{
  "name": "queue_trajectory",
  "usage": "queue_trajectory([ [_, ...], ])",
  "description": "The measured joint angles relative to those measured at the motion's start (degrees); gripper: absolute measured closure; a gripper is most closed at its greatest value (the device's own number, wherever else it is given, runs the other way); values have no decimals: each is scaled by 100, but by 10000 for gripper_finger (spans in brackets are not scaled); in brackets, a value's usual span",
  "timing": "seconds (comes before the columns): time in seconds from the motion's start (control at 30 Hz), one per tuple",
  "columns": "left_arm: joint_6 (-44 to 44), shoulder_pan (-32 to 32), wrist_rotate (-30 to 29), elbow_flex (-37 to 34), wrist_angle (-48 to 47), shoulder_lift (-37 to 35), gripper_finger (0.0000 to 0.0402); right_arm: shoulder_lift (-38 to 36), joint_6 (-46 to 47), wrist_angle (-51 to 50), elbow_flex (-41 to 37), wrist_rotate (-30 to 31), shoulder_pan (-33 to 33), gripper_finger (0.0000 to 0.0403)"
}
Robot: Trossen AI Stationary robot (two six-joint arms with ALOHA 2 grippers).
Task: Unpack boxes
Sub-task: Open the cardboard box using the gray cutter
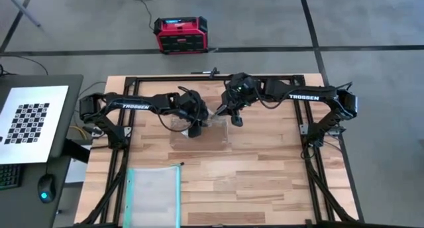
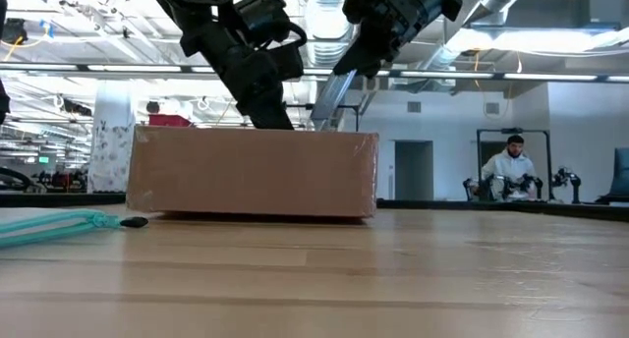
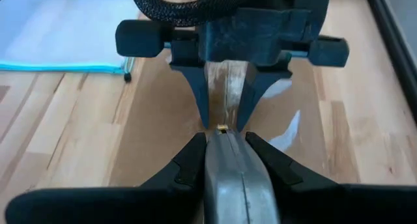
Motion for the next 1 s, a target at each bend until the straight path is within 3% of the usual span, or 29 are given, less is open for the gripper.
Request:
queue_trajectory([
  [0.33,-63,-2,-26,-9,57,12,265,357,124,122,7,2,80,331],
  [1.0,-168,-11,-9,-4,15,10,265,302,167,-151,55,180,61,331],
])
